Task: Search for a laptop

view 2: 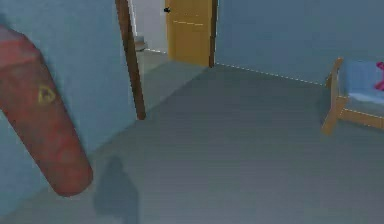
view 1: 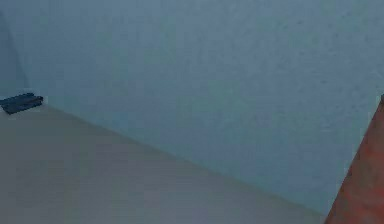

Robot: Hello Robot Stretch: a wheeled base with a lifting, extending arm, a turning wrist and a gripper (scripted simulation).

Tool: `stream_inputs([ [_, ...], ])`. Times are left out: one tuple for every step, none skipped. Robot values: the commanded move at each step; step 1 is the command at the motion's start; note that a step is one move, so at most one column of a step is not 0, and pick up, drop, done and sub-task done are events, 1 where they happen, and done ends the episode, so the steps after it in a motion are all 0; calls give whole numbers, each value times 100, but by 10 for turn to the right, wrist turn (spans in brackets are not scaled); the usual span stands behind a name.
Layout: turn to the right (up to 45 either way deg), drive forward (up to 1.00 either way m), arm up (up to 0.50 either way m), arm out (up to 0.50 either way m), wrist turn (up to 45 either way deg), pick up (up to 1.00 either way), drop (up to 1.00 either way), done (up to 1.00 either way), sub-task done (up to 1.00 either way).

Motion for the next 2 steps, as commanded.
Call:
stream_inputs([
  [450, 0, 0, 0, 0, 0, 0, 0, 0],
  [240, 0, 0, 0, 0, 0, 0, 0, 0],
])
